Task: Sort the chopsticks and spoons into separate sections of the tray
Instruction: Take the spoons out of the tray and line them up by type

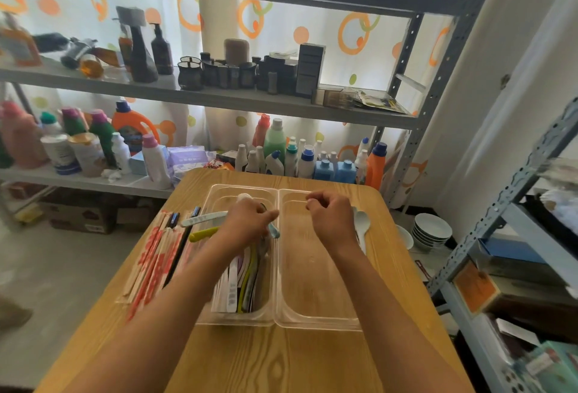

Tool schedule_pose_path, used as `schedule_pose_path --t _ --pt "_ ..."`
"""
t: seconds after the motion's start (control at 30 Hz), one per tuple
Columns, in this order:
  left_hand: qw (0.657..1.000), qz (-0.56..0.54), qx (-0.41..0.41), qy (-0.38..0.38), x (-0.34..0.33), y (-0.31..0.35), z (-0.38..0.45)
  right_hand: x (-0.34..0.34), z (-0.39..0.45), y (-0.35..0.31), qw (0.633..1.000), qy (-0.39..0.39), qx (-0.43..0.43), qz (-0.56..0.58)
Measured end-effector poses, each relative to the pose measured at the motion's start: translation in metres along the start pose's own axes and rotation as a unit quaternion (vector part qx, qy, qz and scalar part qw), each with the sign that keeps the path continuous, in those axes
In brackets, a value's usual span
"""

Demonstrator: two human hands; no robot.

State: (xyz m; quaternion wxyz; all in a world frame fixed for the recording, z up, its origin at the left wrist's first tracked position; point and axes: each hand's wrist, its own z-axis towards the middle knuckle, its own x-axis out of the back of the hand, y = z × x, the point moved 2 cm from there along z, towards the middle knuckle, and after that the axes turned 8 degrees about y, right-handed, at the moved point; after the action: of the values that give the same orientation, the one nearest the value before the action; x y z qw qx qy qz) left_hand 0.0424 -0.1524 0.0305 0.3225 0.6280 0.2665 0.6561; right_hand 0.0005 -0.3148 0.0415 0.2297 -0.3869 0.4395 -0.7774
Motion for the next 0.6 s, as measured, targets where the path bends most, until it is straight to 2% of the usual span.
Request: schedule_pose_path --t 0.1,0.23,0.33,0.4,0.43,0.5,0.6 --pt "0.999 0.048 0.013 -0.006 -0.018 0.004 0.004 0.000 -0.007 -0.005 1.000 0.001 0.001 0.013" --pt "0.999 0.042 0.011 0.004 -0.018 0.002 0.005 0.007 -0.012 -0.004 1.000 -0.007 0.009 0.014" --pt "0.992 0.083 -0.028 0.088 0.004 -0.008 0.008 0.008 -0.013 0.000 1.000 -0.008 -0.003 0.017" --pt "0.966 0.205 -0.036 0.151 0.026 -0.019 0.015 0.007 -0.015 0.002 1.000 -0.007 -0.010 0.019" --pt "0.947 0.283 -0.018 0.154 0.036 -0.024 0.017 0.006 -0.016 0.002 1.000 -0.009 -0.013 0.022" --pt "0.920 0.375 0.049 0.105 0.050 -0.031 0.017 0.005 -0.019 0.001 0.999 -0.015 -0.016 0.028" --pt "0.917 0.384 0.074 0.077 0.060 -0.042 0.017 0.002 -0.022 -0.001 0.999 -0.022 -0.020 0.035"
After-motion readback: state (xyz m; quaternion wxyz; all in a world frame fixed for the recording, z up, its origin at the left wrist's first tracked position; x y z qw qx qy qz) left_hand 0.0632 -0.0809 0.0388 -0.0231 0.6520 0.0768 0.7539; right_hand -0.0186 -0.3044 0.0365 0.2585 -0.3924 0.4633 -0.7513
